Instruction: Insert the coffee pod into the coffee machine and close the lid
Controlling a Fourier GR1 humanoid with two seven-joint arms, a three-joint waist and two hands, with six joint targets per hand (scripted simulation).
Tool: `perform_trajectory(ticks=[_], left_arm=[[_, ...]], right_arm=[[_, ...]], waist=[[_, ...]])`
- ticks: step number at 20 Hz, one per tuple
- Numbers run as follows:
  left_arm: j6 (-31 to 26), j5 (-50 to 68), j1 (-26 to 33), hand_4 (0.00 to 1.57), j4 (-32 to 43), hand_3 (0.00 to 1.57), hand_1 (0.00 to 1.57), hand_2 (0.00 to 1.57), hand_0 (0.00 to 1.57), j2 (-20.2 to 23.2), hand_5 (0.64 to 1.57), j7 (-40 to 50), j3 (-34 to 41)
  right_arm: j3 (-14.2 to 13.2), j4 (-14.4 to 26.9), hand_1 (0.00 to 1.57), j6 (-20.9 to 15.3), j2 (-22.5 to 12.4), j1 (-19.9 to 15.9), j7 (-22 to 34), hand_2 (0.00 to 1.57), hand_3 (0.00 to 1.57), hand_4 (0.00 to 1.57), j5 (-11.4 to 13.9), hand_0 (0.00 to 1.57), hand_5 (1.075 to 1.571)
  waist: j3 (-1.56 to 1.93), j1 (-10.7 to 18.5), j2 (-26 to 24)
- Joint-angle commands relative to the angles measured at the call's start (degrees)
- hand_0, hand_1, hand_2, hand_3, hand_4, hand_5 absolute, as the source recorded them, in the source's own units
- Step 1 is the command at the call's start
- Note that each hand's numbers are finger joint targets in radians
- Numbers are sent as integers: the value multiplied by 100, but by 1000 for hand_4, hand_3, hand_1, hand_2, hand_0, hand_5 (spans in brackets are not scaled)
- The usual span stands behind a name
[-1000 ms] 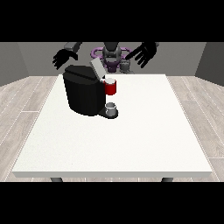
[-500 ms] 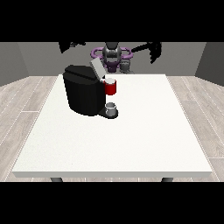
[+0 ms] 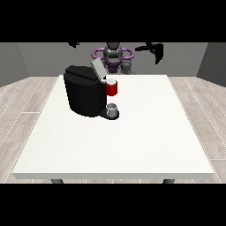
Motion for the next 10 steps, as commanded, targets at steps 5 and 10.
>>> perform_trajectory(ticks=[5,10], left_arm=[[-129,602,661,0,-1060,0,0,0,0,-236,1571,457,-348],[-125,981,969,112,-1681,0,0,0,0,-235,1571,592,-817]], right_arm=[[27,523,0,211,-44,41,-630,0,0,0,268,0,1571],[-244,968,0,52,92,-594,-343,0,0,0,101,0,1571]], waist=[[3,371,187],[4,605,365]])
